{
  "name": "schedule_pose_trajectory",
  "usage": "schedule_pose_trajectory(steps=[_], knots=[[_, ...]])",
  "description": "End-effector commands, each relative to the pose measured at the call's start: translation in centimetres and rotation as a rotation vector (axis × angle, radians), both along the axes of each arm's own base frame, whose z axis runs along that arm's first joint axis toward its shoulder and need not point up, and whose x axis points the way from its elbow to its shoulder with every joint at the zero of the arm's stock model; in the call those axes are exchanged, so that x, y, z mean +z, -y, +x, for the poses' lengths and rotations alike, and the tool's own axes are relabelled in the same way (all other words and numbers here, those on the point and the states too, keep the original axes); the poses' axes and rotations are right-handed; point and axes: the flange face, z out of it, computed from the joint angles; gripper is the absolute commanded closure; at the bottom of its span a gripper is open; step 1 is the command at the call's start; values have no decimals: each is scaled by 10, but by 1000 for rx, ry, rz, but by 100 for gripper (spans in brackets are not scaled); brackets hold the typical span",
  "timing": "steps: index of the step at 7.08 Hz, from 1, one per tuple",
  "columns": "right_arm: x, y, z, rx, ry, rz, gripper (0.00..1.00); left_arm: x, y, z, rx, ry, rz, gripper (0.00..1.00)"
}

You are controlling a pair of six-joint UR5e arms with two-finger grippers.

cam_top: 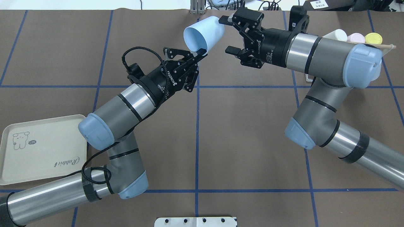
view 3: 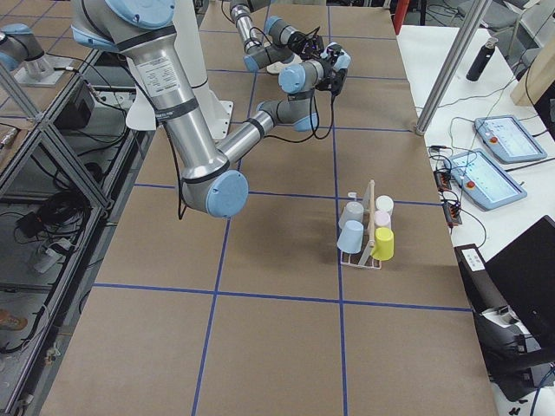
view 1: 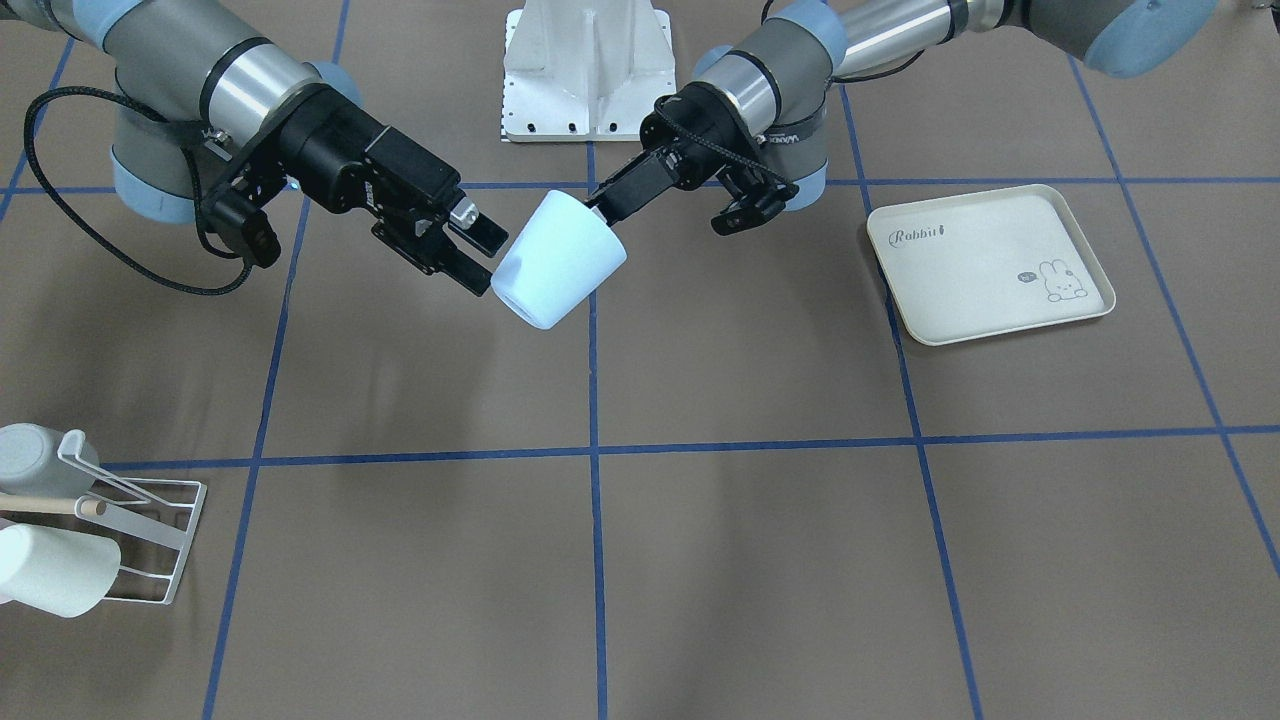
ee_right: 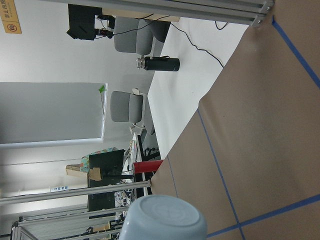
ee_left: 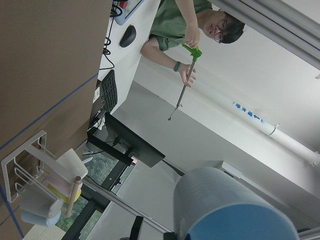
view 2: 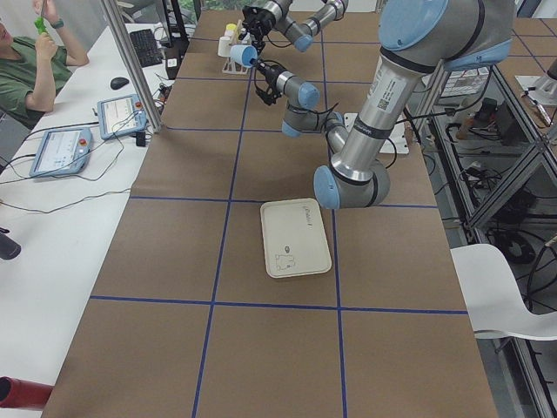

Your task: Transfer IKEA cup to right arm and place on rack

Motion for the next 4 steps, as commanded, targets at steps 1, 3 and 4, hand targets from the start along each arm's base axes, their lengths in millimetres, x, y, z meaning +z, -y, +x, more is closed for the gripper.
schedule_pose_trajectory(steps=[1, 3, 4], knots=[[0, 2, -4, -1, -3, -1, 0, -14, -7, 9, 12, -13, 3, 100], [1, 4, -5, 1, -5, -4, 0, -18, -17, 33, 14, -15, -21, 100], [2, 4, -5, 0, -7, -7, 0, -23, -18, 35, 15, -20, -18, 100]])
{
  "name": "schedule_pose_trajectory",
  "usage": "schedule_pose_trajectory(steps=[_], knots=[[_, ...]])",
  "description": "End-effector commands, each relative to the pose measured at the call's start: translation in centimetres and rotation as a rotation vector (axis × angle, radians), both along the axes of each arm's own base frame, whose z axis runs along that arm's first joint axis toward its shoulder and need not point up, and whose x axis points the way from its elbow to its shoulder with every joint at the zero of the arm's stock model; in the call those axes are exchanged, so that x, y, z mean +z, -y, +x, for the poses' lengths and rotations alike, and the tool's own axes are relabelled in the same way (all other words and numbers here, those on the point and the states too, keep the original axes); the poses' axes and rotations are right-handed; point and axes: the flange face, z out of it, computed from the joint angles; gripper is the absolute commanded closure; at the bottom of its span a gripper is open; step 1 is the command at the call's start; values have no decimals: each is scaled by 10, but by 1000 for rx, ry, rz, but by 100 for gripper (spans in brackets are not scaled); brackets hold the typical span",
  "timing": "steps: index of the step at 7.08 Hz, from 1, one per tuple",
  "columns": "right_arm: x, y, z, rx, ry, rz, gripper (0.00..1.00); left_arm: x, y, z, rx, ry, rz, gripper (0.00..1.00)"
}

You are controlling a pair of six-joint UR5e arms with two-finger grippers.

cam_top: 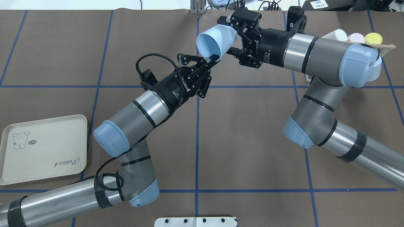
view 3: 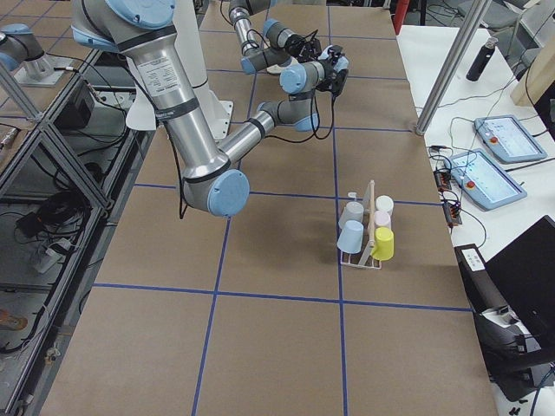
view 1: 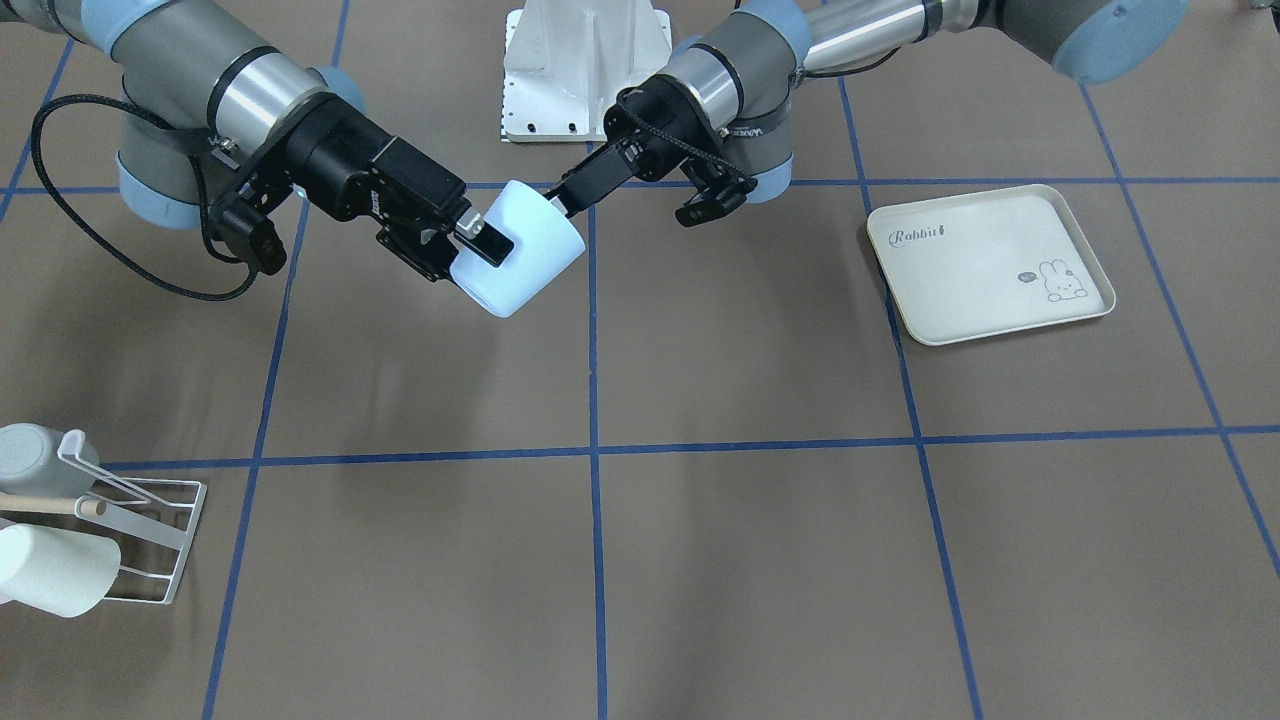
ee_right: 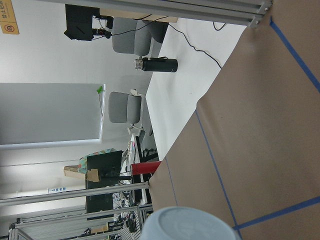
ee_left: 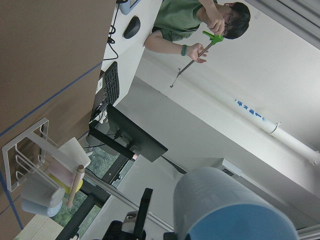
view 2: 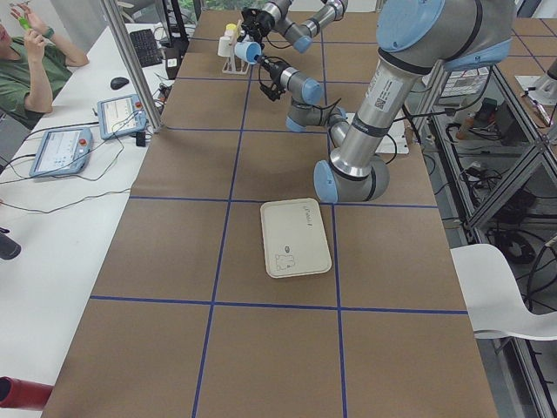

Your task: Transfer IKEA cup to right arm and place on rack

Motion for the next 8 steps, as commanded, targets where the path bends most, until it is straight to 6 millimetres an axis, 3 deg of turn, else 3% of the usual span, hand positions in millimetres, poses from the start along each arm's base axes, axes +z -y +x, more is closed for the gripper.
schedule_pose_trajectory(steps=[1, 2, 3, 4, 5, 6, 7, 8], knots=[[1, 1, -1, -1, -1, -4, 0, -5, -3, 7, 0, -5, -5, 100], [1, 1, -1, 0, -2, -3, 2, -5, -3, 7, 1, -3, -4, 100], [1, 1, -1, 0, -2, -3, 15, -2, -2, 9, 1, 1, -6, 100], [2, 1, -1, 0, -6, 0, 74, 0, -2, 11, 2, 6, -7, 100], [6, 3, -4, 2, -19, 0, 100, 1, -3, 12, 4, 9, -6, 100], [8, 5, -6, 4, -24, 1, 100, -1, -3, 11, 5, 2, -5, 91], [10, 7, -7, 6, -30, -3, 100, -1, -2, 11, -1, 13, -2, 15], [11, 10, -4, 17, -32, -2, 100, -1, -1, 9, -5, 11, -2, 0]])
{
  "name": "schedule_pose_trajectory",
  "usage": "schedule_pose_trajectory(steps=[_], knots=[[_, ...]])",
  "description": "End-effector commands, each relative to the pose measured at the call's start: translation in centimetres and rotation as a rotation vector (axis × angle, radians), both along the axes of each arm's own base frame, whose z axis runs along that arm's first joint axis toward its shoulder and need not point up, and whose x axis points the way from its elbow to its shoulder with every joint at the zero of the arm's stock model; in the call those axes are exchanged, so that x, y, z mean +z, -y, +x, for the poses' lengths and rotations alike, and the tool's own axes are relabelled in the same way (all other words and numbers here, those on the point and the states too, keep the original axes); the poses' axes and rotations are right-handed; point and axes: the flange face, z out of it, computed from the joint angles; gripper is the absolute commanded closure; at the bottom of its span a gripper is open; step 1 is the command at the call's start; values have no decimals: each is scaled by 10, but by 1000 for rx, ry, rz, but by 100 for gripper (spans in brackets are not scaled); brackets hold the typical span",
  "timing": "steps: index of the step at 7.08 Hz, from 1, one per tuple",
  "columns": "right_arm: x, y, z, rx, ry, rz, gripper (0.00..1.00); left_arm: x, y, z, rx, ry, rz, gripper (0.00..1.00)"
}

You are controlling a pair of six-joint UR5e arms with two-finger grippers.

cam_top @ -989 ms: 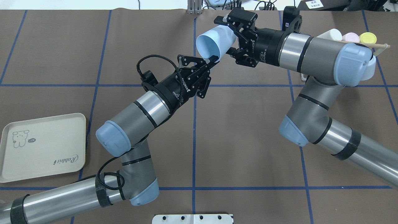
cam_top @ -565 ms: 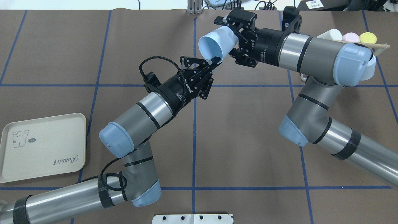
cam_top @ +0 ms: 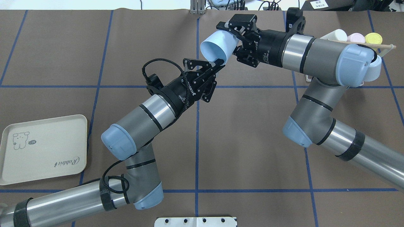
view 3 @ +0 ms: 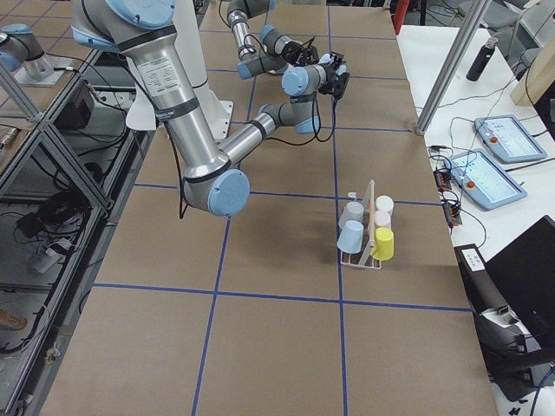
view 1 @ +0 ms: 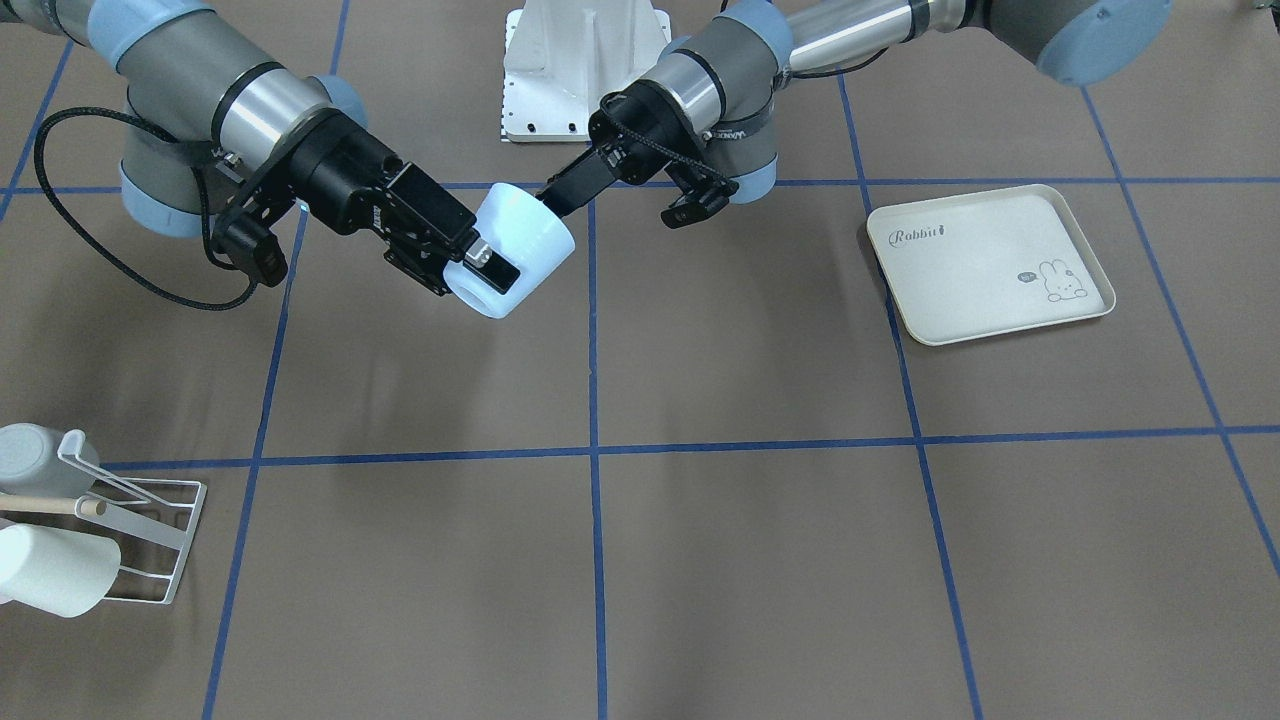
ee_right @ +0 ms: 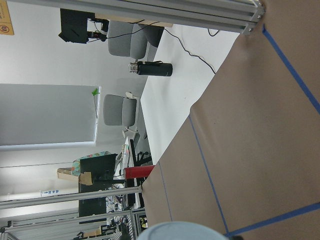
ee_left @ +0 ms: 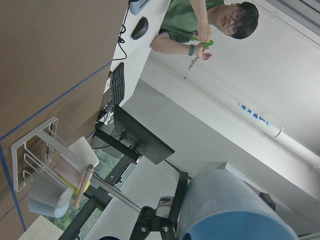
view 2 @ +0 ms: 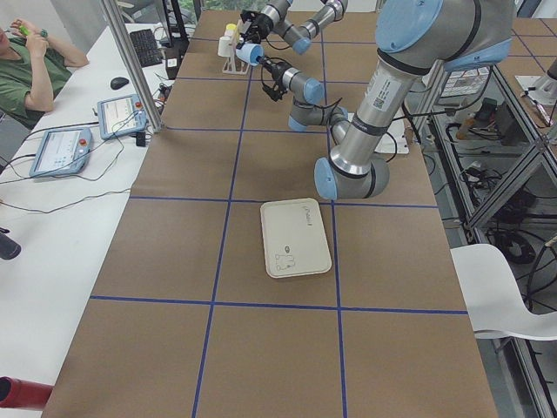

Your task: Transfer IKEA cup to right arm and place on rack

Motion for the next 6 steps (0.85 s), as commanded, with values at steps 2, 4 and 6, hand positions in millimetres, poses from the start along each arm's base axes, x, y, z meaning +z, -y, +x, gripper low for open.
schedule_pose_trajectory(steps=[2, 4, 6], knots=[[3, 28, 35, 108, -53, 45, 100, -3, 8, -10, -20, -3, 6, 0], [25, 69, 78, 209, -130, -11, 100, 0, 24, -24, -54, 19, 25, 0], [34, 98, 106, 331, -306, -9, 100, 4, 30, -27, -122, 116, 77, 0]])
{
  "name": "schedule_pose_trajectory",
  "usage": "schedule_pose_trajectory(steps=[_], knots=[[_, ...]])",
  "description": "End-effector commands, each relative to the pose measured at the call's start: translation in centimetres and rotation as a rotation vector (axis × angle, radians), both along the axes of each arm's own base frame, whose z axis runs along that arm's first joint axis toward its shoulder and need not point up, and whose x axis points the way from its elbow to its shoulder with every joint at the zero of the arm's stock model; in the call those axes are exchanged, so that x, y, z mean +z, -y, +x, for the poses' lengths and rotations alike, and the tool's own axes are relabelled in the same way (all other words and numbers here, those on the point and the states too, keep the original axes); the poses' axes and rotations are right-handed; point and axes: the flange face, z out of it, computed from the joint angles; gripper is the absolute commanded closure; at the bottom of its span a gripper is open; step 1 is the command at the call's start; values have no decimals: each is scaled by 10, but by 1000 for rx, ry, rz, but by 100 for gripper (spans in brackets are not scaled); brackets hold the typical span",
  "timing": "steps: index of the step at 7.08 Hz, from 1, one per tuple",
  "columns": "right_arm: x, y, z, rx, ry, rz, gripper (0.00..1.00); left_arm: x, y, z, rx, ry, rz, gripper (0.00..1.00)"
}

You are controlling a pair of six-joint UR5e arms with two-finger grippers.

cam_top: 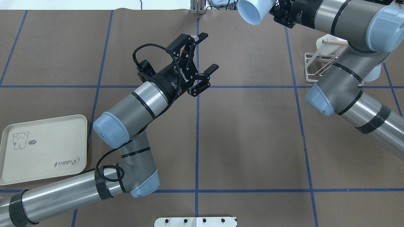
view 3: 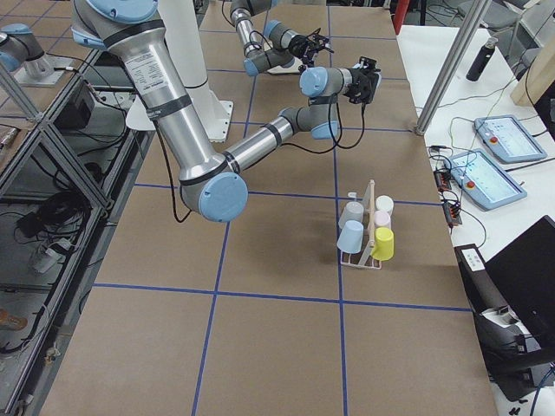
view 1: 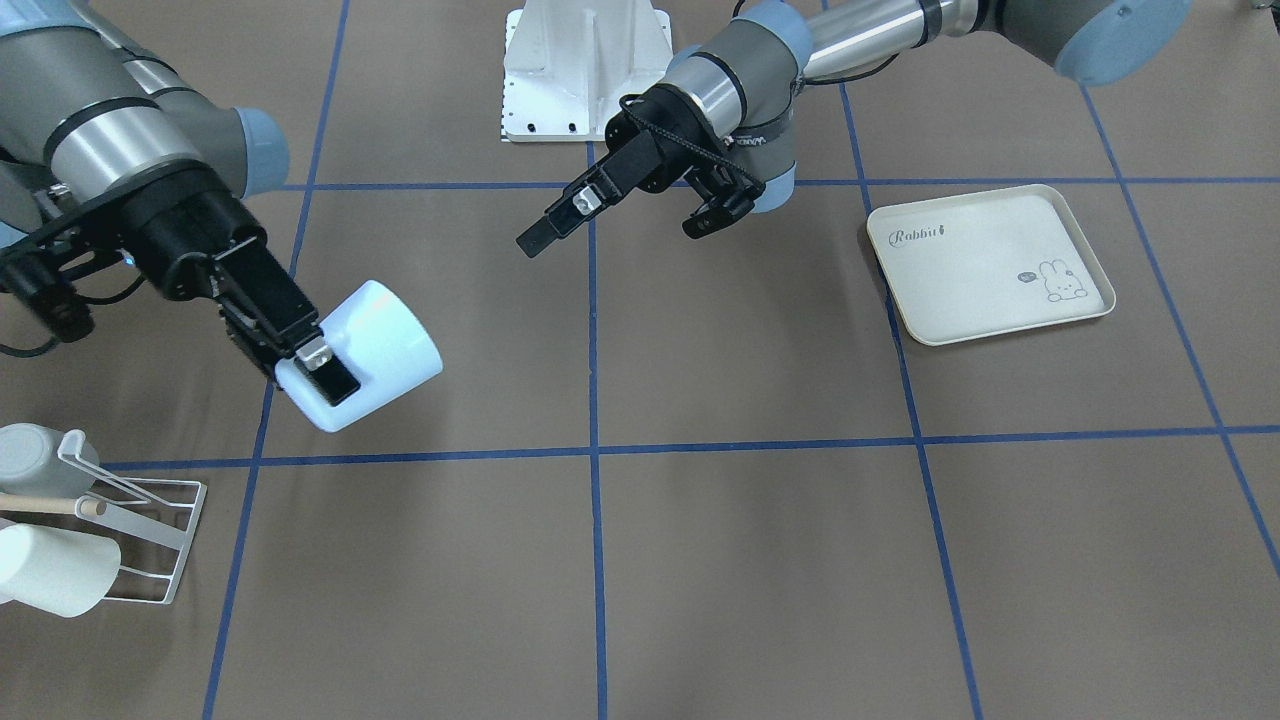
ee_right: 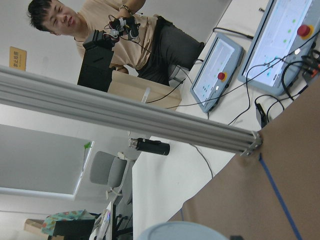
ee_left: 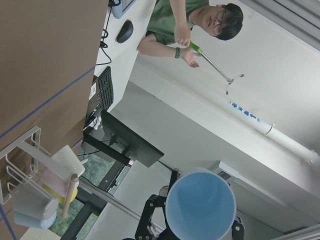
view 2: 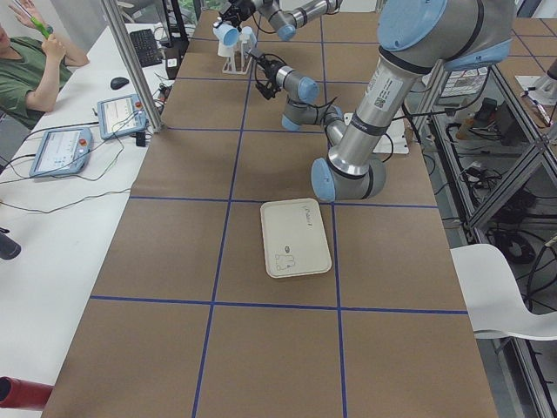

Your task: Transfer IKEA cup to right arm and place on rack

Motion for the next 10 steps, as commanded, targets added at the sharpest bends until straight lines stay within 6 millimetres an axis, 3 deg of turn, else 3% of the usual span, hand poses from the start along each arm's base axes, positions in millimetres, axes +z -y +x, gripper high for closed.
schedule_pose_trajectory(steps=[1, 3, 4, 6, 8, 10], knots=[[12, 25, 21, 125, -198, -13, 100, 28, 4, -2, -69, 138, 42, 0], [40, 34, 36, 295, -451, -19, 100, 73, 1, -8, -138, 318, 100, 0], [54, 26, 50, 346, -582, -26, 100, 84, -2, -16, -153, 421, 123, 0], [71, 4, 79, 399, -896, -66, 100, 65, 30, -55, -100, 665, 85, 0], [96, 1, 69, 396, -1186, -98, 100, 61, 54, -79, -55, 769, 45, 0], [112, -7, 51, 383, -1322, -111, 100, 73, 66, -91, -23, 820, 23, 0]])
